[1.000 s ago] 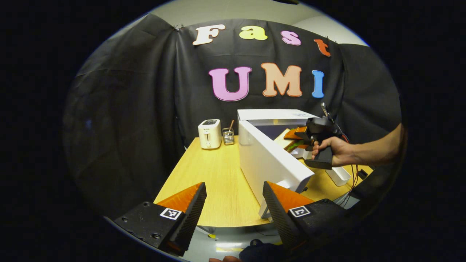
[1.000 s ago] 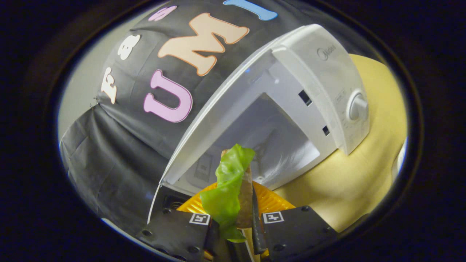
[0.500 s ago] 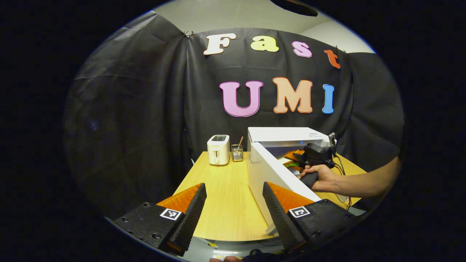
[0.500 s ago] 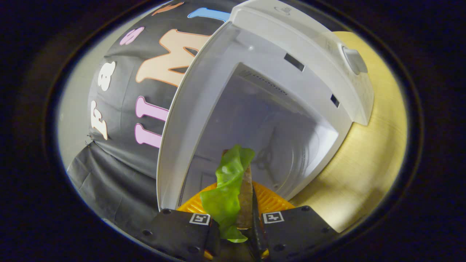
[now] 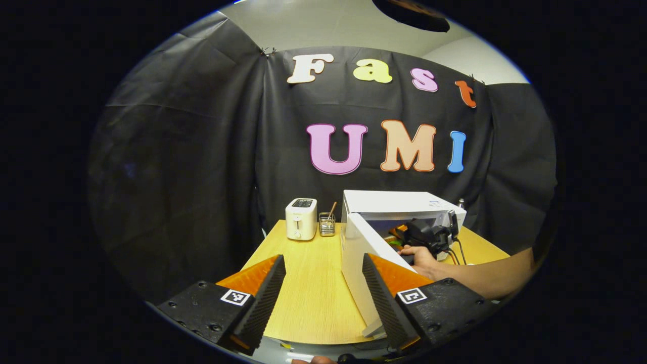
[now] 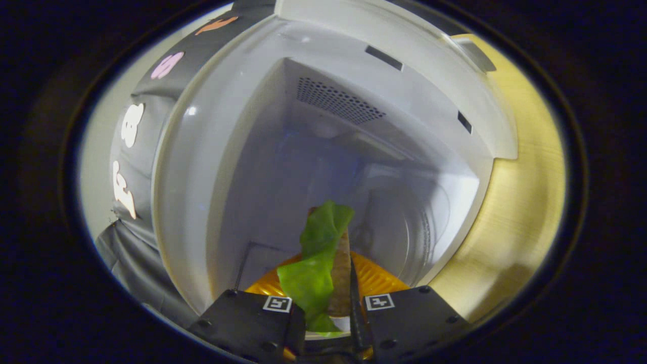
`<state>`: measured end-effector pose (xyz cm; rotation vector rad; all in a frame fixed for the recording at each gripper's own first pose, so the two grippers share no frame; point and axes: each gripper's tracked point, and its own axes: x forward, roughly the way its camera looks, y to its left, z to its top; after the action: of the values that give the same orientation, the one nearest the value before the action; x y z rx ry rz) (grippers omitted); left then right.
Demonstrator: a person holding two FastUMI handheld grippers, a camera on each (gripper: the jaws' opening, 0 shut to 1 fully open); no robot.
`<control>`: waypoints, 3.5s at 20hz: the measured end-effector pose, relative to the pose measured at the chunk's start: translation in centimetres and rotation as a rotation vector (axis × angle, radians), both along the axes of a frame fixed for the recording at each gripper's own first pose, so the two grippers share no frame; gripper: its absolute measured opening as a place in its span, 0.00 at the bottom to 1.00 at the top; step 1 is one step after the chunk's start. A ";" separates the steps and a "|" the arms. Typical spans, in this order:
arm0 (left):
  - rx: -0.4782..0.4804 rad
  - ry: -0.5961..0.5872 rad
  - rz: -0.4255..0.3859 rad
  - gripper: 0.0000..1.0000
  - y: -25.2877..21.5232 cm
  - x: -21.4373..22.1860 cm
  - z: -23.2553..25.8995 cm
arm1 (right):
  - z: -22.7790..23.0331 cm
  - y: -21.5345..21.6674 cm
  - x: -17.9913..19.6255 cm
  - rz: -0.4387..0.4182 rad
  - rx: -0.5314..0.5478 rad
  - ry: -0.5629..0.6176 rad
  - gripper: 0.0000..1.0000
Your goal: Open the microwave oven with the left hand, put the food in, and close the microwave oven.
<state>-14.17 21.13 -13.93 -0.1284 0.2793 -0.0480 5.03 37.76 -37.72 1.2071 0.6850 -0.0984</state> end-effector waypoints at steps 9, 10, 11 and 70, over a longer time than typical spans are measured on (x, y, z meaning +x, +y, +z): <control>-0.017 0.020 -0.030 0.89 -0.9 0.9 -0.7 | -1.7 -0.2 0.3 0.016 -0.063 0.004 0.38; -0.016 0.020 -0.030 0.89 -0.8 1.0 -0.7 | -1.8 -0.3 0.3 0.022 -0.069 0.001 0.32; -0.016 0.020 -0.031 0.89 -0.8 1.3 -0.7 | -2.2 -0.5 0.2 0.033 -0.085 0.012 0.32; 0.105 0.181 0.221 0.00 -3.5 -3.9 -7.5 | 20.9 -29.7 -15.8 0.639 -0.832 -0.612 0.91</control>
<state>-18.12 17.64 -21.47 -0.0584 0.4459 0.1982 -10.80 8.03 -16.77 0.1520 0.3811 0.4668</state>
